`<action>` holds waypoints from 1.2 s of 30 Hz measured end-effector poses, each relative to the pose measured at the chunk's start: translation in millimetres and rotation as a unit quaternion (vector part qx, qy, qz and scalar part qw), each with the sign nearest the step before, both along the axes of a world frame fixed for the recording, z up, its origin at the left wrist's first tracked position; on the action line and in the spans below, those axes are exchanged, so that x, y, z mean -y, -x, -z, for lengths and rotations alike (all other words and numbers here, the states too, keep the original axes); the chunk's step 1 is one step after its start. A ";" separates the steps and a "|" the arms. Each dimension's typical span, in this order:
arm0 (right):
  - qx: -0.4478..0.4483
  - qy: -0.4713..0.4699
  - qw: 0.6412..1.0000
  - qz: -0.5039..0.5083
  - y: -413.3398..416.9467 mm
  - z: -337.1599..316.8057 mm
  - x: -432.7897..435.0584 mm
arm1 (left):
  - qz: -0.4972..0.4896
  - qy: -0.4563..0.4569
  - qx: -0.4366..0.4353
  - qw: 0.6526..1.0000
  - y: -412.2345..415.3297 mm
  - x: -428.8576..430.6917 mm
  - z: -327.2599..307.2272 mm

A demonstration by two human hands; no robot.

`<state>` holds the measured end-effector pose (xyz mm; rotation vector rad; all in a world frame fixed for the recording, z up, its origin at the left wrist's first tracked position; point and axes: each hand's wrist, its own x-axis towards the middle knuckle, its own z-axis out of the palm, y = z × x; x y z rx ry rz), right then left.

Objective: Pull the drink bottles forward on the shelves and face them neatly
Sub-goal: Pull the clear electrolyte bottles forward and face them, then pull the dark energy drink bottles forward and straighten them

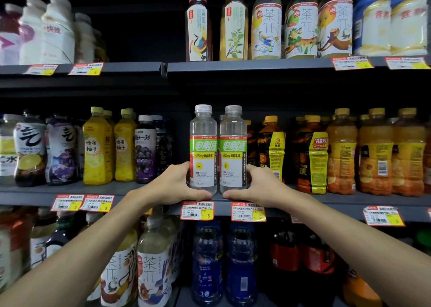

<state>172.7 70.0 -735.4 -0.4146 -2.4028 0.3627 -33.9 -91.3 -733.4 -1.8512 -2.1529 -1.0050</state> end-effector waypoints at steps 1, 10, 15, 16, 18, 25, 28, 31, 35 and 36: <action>0.000 0.000 1.000 0.000 -0.1 0.1 0.0 | 0.000 0.000 0.002 1.000 0.0 0.1 0.4; 0.005 0.001 1.000 0.005 -0.3 -0.9 1.7 | 0.014 0.006 0.006 1.000 1.8 1.0 -0.6; 0.003 0.002 1.000 0.005 0.2 -0.4 1.9 | 0.012 0.008 0.008 1.000 1.9 0.9 -0.6; 0.003 0.004 1.000 0.006 0.7 -0.2 1.8 | 0.012 0.007 0.009 1.000 1.9 0.7 -0.3; 0.004 0.008 1.000 0.012 2.0 -0.1 1.8 | 0.011 0.003 0.009 1.000 2.1 0.4 -0.4; 0.017 0.018 1.000 0.017 1.9 -1.9 5.0 | 0.005 -0.001 0.005 1.000 5.4 -3.3 -1.1; 0.021 0.020 0.999 0.017 1.7 -1.3 4.6 | 0.011 -0.008 0.012 1.000 8.0 -5.7 0.4; 0.021 0.031 0.999 0.021 2.6 0.8 3.3 | 0.021 -0.012 0.013 1.000 8.5 -6.8 2.5; 0.022 0.034 0.999 0.025 3.5 2.1 1.7 | 0.029 -0.002 0.008 1.000 9.1 -7.4 1.2; 0.020 0.034 0.999 0.026 2.9 2.3 1.6 | 0.030 0.000 0.005 1.000 9.5 -7.3 0.8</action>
